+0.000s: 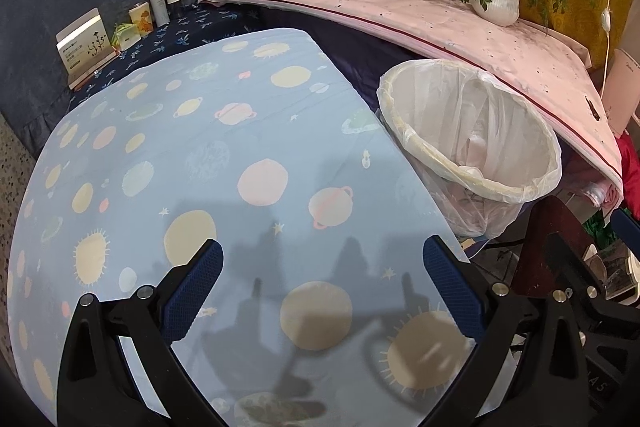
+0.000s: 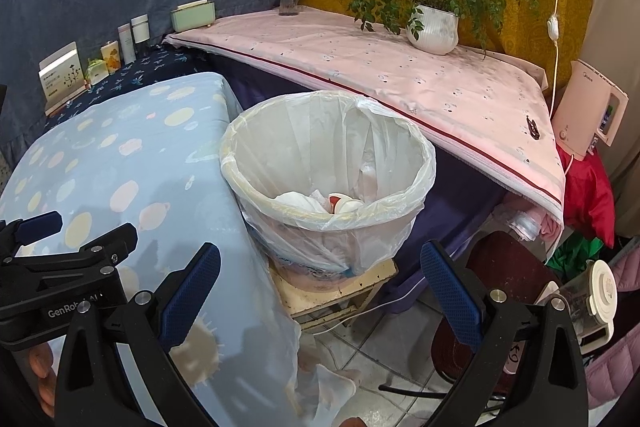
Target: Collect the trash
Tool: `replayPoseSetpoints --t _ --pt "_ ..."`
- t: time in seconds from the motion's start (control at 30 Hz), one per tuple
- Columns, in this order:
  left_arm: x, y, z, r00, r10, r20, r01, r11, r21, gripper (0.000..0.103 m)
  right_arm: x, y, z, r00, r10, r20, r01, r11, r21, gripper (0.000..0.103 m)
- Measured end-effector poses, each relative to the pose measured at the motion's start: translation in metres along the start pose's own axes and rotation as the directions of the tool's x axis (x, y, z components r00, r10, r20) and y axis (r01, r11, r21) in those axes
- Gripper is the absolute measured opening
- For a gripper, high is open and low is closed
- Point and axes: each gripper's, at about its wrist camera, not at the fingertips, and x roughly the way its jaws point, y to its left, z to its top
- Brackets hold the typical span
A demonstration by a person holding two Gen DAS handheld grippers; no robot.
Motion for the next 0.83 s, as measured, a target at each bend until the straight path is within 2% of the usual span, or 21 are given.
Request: replayPoseSetpoints --t 0.4,0.83 --pt "-0.0019 0.0000 -0.0007 1.000 0.015 0.007 -0.015 1.000 0.005 0.096 0.0000 -0.0002 0.0005 1.000 0.002 0.000 -0.002 1.000 0.004 0.096" --pt "-0.0012 0.0047 0.0000 1.000 -0.007 0.018 0.007 1.000 -0.011 0.096 0.0001 -0.0005 0.0002 1.000 0.000 0.001 0.000 1.000 0.009 0.096"
